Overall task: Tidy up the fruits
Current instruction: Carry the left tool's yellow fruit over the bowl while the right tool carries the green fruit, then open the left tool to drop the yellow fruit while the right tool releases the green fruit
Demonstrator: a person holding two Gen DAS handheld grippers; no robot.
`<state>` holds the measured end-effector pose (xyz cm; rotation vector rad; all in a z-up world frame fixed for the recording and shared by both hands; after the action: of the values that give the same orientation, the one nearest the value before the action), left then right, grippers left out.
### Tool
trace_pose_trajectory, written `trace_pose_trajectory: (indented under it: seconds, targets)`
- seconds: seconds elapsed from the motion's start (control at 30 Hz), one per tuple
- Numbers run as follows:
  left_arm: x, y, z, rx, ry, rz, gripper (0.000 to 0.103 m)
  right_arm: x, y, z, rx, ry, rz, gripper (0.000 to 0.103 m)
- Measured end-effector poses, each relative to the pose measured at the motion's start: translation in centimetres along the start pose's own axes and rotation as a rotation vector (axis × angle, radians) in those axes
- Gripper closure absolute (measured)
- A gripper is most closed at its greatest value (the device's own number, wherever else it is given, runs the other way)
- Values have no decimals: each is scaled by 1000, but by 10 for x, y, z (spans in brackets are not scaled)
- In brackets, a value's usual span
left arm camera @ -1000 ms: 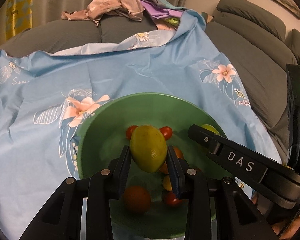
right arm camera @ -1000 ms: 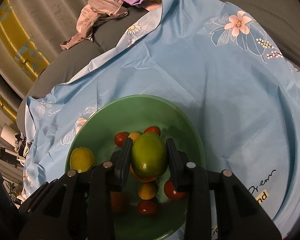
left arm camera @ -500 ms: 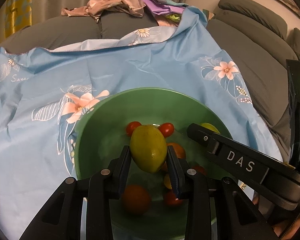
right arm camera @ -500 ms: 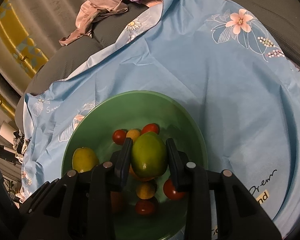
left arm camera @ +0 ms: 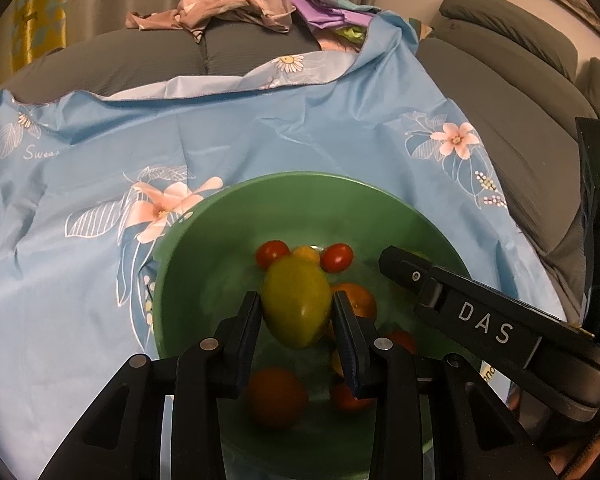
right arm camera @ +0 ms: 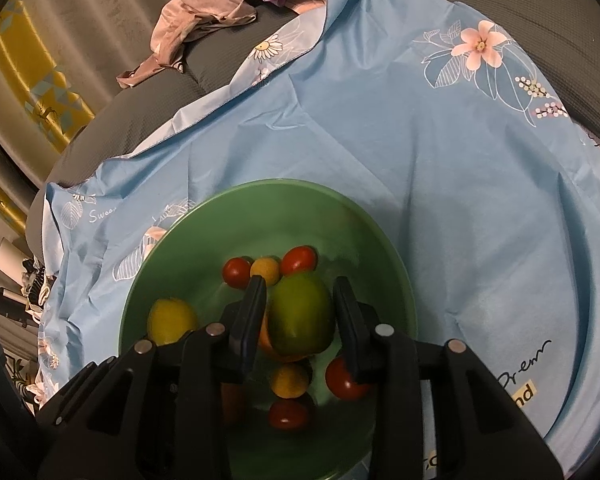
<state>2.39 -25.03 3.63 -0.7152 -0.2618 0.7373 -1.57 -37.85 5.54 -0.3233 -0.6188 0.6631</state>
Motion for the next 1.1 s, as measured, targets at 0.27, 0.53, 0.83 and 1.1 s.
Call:
trace_pose_trajectory:
  seconds: [0.27,0.53,0.83,1.1]
  targets:
    - [1,-3,16,-24,-22,-19,67,3,0,7,-25,-6,8,54]
    - [8,-5,41,-65,-59,-20,47,10,-2,21,-65,-21,16,43]
    - [12,-2,52,-81,-56,0,46,16,-1,33,-101,-14,32,42]
    - [14,0,54,-99,-43,20,46,16,0,34,-109,11,38,42]
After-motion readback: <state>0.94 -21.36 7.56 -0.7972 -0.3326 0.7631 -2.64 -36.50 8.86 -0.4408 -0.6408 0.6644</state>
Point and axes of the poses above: each gripper's, at about its wrist camera, not at the fingertips, and z roughly against the way its jaws point, x to its left, y to its underside, the point moved 4 cm from there along -z, roughly the way its jaws point, and after that the axes turned 13 degrees about -z, right-handed, at the moved point
